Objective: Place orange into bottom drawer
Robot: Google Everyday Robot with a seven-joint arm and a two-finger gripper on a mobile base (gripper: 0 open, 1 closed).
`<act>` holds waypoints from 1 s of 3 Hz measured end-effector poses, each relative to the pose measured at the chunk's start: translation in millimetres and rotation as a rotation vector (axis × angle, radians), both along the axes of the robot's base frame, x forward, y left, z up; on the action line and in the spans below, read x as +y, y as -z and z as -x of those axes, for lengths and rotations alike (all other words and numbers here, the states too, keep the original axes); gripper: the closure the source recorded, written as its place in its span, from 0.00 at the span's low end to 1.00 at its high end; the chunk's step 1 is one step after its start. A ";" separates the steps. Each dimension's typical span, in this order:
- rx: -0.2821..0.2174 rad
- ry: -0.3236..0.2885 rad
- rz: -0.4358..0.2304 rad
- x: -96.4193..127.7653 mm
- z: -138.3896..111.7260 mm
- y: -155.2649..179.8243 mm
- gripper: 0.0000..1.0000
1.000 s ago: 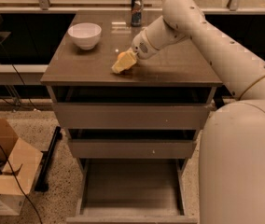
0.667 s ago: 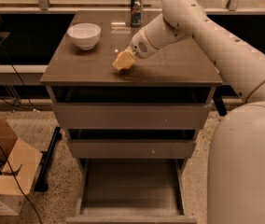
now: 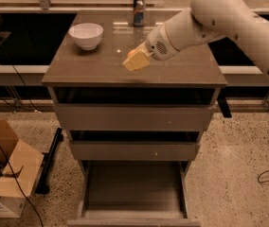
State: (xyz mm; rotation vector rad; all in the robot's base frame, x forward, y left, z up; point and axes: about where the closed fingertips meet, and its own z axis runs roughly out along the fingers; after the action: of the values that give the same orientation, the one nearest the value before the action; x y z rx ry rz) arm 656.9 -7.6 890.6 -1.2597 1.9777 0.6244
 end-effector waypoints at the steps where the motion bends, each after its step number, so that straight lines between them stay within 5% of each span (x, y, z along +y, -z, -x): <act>1: -0.012 -0.016 -0.044 -10.5 54.8 -9.1 1.00; 3: 0.134 0.057 -0.171 -33.4 140.9 94.2 1.00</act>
Offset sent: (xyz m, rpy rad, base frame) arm -0.1773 -0.0498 -0.1052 0.1540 0.1672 -0.0537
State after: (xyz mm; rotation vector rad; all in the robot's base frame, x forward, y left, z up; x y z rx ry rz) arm 516.0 -41.0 796.4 -1.0790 2.0126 0.8495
